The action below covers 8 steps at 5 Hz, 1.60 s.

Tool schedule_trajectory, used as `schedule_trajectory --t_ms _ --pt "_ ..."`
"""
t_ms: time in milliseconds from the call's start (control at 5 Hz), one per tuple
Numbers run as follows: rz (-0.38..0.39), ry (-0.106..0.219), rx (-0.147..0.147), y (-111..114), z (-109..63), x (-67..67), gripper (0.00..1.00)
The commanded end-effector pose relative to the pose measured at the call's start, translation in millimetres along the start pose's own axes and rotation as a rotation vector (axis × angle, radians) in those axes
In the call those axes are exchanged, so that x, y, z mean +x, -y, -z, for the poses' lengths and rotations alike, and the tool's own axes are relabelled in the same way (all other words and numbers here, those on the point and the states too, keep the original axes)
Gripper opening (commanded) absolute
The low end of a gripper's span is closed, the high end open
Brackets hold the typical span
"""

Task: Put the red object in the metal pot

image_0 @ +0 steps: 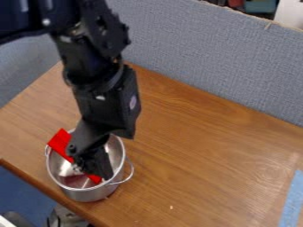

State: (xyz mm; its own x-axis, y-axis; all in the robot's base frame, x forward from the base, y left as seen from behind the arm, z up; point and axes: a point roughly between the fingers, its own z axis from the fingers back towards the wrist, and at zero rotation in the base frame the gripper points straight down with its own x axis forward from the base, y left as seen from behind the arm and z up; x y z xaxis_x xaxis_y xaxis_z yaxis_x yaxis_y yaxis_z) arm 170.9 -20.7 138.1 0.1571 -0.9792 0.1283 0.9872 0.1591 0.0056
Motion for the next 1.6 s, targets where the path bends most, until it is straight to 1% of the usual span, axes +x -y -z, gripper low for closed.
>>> schedule_trajectory --t_ms 0,200,400,600,800,1000,1200,1400 --pt "-0.059 0.03 0.015 -23.4 18.7 25.8 1.0" --pt "-0.158 0.037 0.013 -37.6 44.3 49.6 1.0" --pt "-0.093 0.041 -0.004 -44.1 64.4 36.8 1.0" --pt "-0.053 0.031 -0.02 -54.7 89.7 17.5 1.0" --pt "-0.221 0.024 0.006 -77.7 69.0 -1.0 1.0" --pt "-0.331 0.041 0.027 -99.0 50.5 -6.3 1.0" --pt "-0.31 0.035 0.049 -106.1 44.7 18.0 1.0" --pt "-0.266 0.06 0.112 -99.6 50.2 44.9 1.0"
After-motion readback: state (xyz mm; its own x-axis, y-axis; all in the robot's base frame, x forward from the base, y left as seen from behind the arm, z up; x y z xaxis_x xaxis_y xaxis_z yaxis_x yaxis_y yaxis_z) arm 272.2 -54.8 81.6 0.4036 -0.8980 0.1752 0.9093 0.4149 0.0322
